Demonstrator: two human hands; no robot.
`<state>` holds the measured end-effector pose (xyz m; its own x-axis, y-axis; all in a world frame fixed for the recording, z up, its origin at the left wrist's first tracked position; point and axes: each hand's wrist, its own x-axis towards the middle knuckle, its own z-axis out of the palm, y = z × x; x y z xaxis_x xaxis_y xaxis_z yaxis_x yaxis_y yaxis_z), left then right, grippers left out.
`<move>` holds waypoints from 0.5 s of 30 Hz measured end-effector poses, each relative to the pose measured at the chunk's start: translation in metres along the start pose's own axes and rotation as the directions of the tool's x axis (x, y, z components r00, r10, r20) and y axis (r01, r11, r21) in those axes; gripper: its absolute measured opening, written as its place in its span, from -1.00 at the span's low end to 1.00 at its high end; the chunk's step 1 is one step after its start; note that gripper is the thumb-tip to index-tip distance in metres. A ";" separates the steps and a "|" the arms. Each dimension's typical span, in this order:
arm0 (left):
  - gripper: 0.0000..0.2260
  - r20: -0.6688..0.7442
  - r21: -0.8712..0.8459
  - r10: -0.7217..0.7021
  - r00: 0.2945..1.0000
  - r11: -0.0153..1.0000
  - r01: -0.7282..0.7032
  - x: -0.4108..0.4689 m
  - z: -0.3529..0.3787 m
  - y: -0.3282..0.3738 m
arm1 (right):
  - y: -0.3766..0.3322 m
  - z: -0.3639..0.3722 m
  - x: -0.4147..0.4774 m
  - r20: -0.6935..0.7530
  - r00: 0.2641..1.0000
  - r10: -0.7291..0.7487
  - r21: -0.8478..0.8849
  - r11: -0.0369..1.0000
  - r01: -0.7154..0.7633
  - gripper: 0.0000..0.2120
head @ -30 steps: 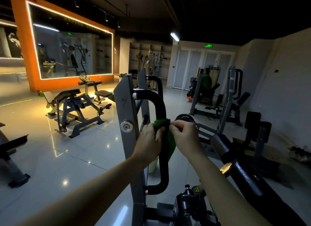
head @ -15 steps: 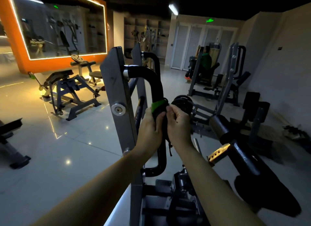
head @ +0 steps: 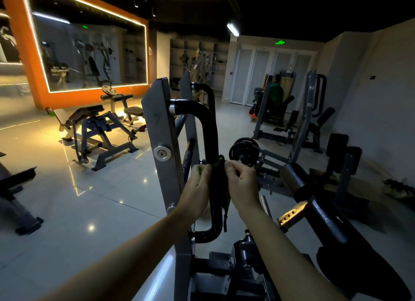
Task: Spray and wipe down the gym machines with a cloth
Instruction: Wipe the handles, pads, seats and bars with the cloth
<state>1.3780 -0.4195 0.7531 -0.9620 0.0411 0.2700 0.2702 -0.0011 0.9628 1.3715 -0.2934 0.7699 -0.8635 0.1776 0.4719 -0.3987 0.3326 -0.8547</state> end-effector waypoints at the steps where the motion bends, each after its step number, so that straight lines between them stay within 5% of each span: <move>1: -0.71 -0.078 -0.021 0.010 0.997 1.000 -0.012 0.004 0.003 0.011 | -0.011 0.001 0.007 -0.052 0.998 -0.020 -0.002 1.000 0.020 -0.73; 4: -0.67 -0.168 -0.018 0.087 0.982 0.996 -0.091 0.018 0.017 0.037 | -0.042 0.007 0.021 -0.115 0.989 -0.097 0.016 0.995 0.099 -0.76; 8: -0.58 -0.185 -0.066 0.148 0.972 0.985 -0.162 0.012 0.028 0.012 | -0.026 0.013 0.008 0.006 0.997 -0.078 0.119 0.990 0.077 -0.78; 15: -0.63 -0.141 0.165 0.187 0.972 0.973 -0.163 0.005 0.033 -0.081 | 0.038 0.018 -0.020 0.021 1.000 -0.002 0.186 0.982 -0.002 -0.78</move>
<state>1.3522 -0.3859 0.6761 -0.8903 -0.1011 0.4441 0.4265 0.1572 0.8907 1.3680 -0.3006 0.7242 -0.8689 0.1577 0.4692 -0.4477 0.1539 -0.8808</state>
